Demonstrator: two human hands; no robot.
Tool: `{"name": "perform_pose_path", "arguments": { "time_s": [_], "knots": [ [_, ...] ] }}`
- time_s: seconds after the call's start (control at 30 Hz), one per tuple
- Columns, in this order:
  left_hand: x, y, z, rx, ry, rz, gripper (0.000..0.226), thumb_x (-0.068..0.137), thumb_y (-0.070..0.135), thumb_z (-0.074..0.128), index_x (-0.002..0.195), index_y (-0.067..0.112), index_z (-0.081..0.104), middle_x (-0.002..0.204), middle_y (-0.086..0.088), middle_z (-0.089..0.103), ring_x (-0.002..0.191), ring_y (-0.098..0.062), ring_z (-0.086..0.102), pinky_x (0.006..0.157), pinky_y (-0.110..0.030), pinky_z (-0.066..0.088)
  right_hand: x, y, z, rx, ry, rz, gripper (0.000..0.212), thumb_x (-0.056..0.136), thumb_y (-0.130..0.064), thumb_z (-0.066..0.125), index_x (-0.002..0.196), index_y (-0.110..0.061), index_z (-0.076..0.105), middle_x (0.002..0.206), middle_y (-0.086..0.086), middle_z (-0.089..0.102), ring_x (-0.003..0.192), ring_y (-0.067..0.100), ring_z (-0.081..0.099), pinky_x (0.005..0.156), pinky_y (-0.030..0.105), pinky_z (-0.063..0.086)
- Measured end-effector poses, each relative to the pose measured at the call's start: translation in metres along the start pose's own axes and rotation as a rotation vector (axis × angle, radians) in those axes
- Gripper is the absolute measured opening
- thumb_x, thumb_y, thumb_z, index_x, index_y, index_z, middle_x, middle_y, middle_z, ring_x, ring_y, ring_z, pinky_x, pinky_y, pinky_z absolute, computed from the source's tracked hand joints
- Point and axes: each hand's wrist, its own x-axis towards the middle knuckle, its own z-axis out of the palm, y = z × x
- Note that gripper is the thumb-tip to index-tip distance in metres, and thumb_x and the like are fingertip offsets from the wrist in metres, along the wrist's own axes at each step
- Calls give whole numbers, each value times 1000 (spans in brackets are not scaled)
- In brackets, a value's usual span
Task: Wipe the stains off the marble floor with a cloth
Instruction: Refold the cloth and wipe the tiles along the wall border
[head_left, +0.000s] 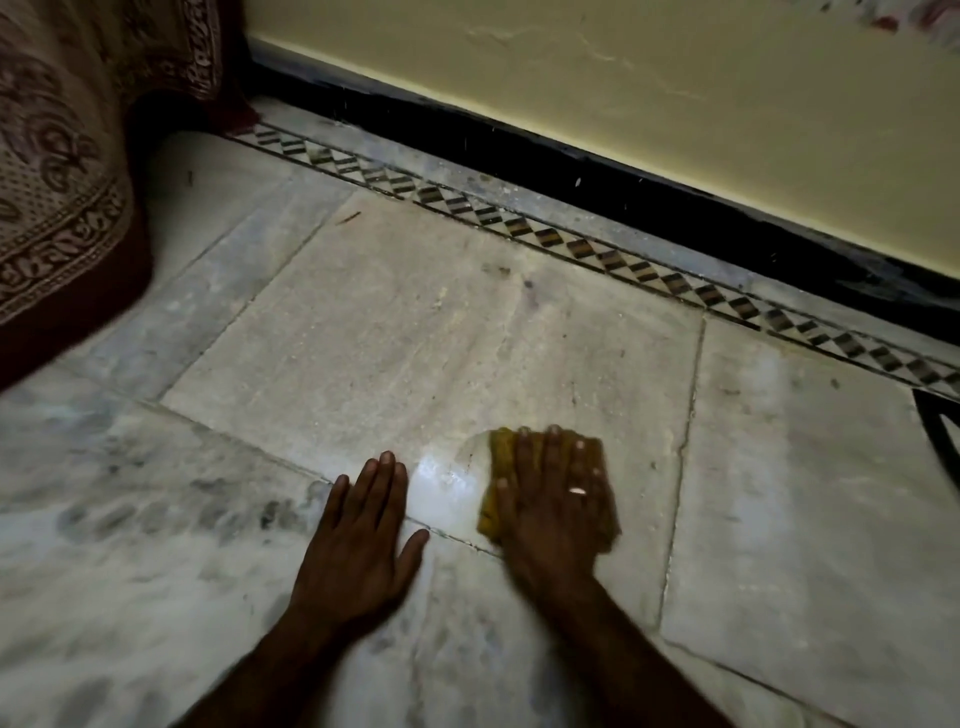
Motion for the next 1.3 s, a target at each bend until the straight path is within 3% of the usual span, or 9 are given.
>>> {"name": "perform_pose_path", "arguments": {
  "time_s": [0.2,0.3,0.43,0.53,0.67,0.87,1.03,1.17,1.3],
  "knots": [
    [-2,1,-1,7,61,51,70,100,47,33,155,2,31,165,-15,26,152,-29,26,123,-49,20,-66,24,-14,-59,39,-427,54,108,-39,37,158,-20,36,167,15,28,154,42,23,115,61,34],
    [-2,2,-2,-37,110,98,65,103,41,31,152,-1,36,163,-18,29,153,-29,25,124,-46,18,-73,78,-26,-130,22,-272,51,110,-32,27,156,-13,40,163,23,32,149,51,28,111,68,38],
    [2,3,1,-78,120,241,60,105,35,32,152,-2,35,165,-18,23,154,-31,22,124,-45,20,-5,91,-18,-53,-23,179,63,106,-49,12,163,-22,15,168,17,21,154,43,21,121,63,23],
    [4,2,-1,-97,112,255,61,104,36,35,152,-1,35,165,-18,24,153,-31,23,122,-45,23,51,50,-6,45,-86,198,66,100,-54,8,160,-29,1,171,13,14,157,40,10,124,61,12],
    [5,1,-4,-85,105,231,65,103,40,39,152,-3,35,164,-19,25,153,-32,23,121,-47,26,65,-15,9,11,-29,-87,59,105,-44,33,160,-22,33,165,19,30,152,45,24,117,65,29],
    [4,-1,-7,-84,115,231,70,102,47,38,151,-4,35,164,-20,25,153,-32,23,121,-47,23,-34,4,-8,5,-7,-528,59,103,-43,48,158,-27,36,167,11,29,154,39,24,119,59,30],
    [2,-1,-5,-77,75,241,72,101,50,38,152,0,36,165,-17,25,154,-31,22,122,-46,22,-44,106,-25,-106,-132,-287,55,107,-43,29,157,-24,39,166,13,31,154,42,24,116,64,30],
    [2,-3,-2,-82,89,238,73,100,52,40,151,0,38,164,-17,27,153,-30,25,122,-45,22,16,148,-33,-71,-176,225,71,100,-61,-8,163,-32,3,172,12,6,158,37,1,125,59,12],
    [5,-2,3,-68,94,225,74,97,53,42,149,1,43,163,-15,32,151,-29,29,120,-44,23,95,126,-29,-31,-156,358,63,107,-53,15,160,-32,-12,172,12,-3,158,39,-5,126,58,2]
  ]
}}
